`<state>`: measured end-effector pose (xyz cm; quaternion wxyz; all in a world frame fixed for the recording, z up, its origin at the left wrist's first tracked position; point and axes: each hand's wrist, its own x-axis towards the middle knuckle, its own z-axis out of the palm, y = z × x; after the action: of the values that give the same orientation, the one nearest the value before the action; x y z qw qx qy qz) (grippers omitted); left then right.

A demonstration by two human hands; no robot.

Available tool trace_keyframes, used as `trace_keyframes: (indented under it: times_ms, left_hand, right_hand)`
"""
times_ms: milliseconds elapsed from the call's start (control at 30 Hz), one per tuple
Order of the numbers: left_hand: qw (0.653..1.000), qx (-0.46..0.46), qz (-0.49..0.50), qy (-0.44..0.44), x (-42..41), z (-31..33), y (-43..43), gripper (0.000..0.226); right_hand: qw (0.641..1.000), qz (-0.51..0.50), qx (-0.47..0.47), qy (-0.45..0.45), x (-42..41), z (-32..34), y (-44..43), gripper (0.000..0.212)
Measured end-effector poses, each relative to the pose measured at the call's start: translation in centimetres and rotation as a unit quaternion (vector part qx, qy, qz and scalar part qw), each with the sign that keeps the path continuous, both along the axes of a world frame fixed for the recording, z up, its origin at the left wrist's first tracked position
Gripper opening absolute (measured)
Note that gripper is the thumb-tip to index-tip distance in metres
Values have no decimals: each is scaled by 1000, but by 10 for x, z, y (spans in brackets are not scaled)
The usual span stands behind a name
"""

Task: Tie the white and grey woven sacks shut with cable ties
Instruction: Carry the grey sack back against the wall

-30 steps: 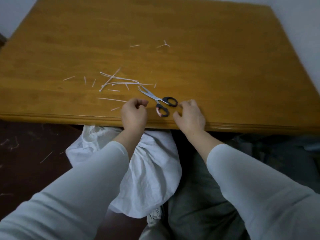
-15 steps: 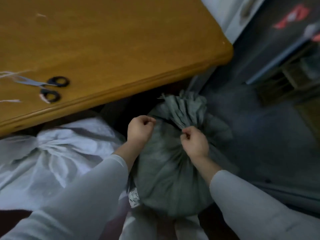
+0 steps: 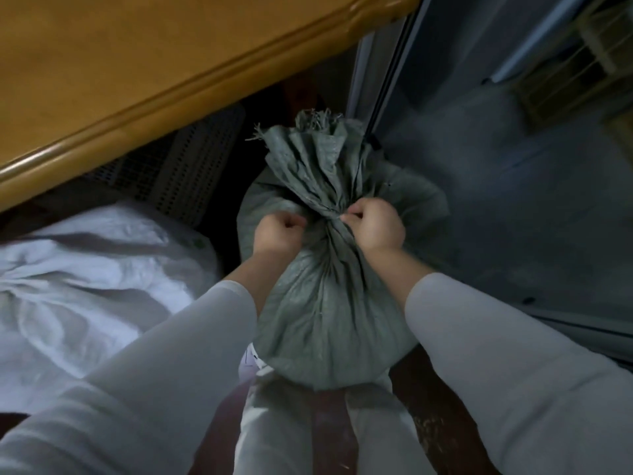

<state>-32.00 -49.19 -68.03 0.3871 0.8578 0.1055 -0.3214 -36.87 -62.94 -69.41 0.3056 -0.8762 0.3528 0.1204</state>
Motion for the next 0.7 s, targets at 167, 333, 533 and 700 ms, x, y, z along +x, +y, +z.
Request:
trace_keyframes:
  times_ms: [167, 333, 533, 700]
  left_hand:
    - [999, 32, -7, -12, -1, -4, 0, 28]
    - [994, 104, -18, -39, -5, -17, 3, 53]
    - [992, 108, 51, 44, -30, -43, 8, 102]
    - [985, 89, 128, 80, -51, -70, 18, 112]
  right_hand:
    - [999, -11, 22, 29, 7, -6, -7, 21]
    - [994, -72, 69, 46, 2, -23, -26, 25]
    - [991, -69, 102, 55, -9, -47, -38, 25]
    - [995, -42, 87, 34, 0, -64, -38, 23]
